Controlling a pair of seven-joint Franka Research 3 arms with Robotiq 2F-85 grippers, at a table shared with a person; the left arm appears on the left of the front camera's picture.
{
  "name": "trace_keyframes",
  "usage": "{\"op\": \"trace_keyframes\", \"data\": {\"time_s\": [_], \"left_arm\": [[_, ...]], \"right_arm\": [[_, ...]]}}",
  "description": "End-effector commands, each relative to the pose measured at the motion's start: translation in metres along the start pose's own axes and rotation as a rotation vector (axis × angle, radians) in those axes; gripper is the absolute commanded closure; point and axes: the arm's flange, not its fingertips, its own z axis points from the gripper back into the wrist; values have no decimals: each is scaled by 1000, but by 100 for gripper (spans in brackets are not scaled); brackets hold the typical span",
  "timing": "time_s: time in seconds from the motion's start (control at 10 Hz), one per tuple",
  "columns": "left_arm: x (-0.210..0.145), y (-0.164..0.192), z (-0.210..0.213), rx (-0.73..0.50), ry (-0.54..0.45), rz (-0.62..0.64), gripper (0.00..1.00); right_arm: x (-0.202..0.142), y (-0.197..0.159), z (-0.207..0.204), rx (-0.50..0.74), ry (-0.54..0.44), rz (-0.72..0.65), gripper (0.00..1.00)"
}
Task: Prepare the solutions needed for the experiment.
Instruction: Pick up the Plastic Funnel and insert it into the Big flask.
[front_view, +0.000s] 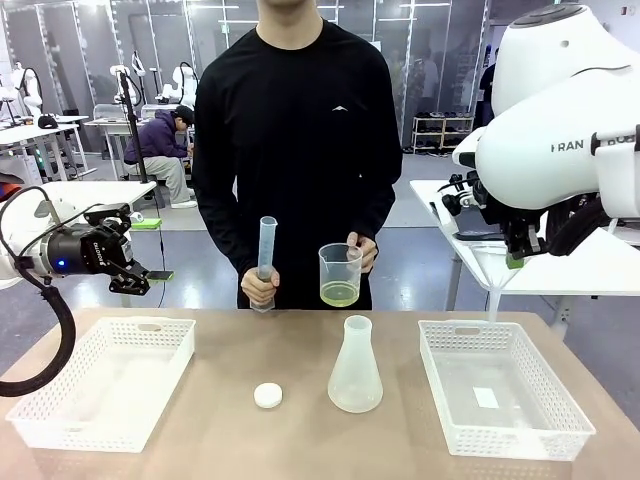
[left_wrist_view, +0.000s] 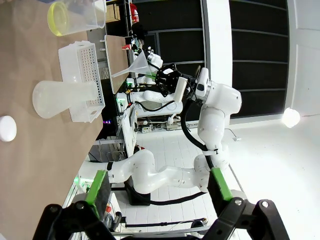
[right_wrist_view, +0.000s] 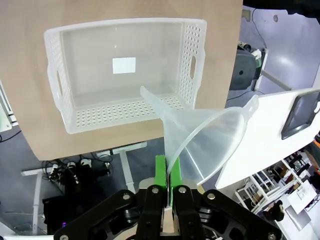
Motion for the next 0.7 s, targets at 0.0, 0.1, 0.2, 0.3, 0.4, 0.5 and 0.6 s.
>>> {"op": "trace_keyframes", "data": {"time_s": [0.0,0.1,0.2,0.3,0.4,0.5,0.6], "left_arm": [[0,-1,0,-1,-1,-2,0],[0,-1,0,-1,-1,-2,0],[0,-1,0,-1,-1,-2,0],[0,-1,0,-1,-1,-2,0],[0,-1,0,-1,-1,-2,0],[0,-1,0,-1,-1,-2,0],[0,-1,0,-1,-1,-2,0]], "right_arm": [[-1,-5,1,3,11,14,100],[-1,-5,1,3,11,14,100],[-1,-5,1,3,11,14,100],[-1,-5,1,3,11,14,100],[-1,-5,1,3,11,14,100],[0,-1,0,0,-1,0,96],[15,3,11,-68,-18,66,96]]}}
